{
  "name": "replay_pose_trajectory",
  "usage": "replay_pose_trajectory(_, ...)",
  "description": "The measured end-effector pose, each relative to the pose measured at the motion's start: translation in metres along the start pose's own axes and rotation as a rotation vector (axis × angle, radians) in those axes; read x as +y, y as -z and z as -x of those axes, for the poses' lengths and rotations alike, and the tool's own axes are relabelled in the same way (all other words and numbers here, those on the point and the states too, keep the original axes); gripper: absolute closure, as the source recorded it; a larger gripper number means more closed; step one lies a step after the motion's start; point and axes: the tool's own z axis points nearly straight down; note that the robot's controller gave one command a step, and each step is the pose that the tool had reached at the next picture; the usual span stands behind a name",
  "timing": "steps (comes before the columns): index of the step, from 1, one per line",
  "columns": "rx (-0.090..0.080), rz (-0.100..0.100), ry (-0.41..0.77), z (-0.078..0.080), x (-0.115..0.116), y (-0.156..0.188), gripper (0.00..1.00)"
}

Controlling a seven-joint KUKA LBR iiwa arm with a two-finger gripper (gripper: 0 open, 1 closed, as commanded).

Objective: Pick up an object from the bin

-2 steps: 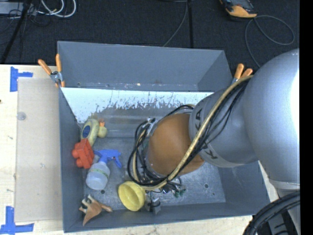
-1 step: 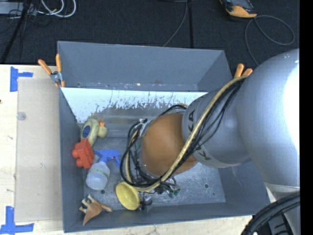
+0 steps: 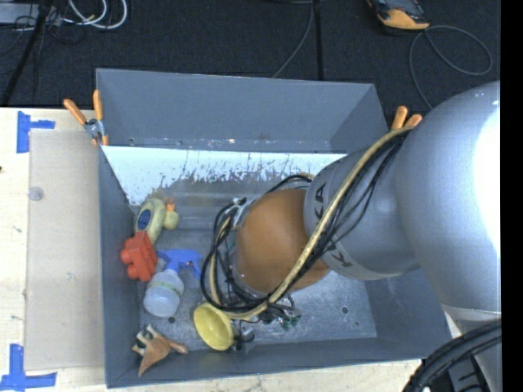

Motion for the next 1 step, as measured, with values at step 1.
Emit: replay_pose_trajectory(1, 0.000, 0.001, 0.019, 0.0101, -0.0046, 0.0972, 1.00)
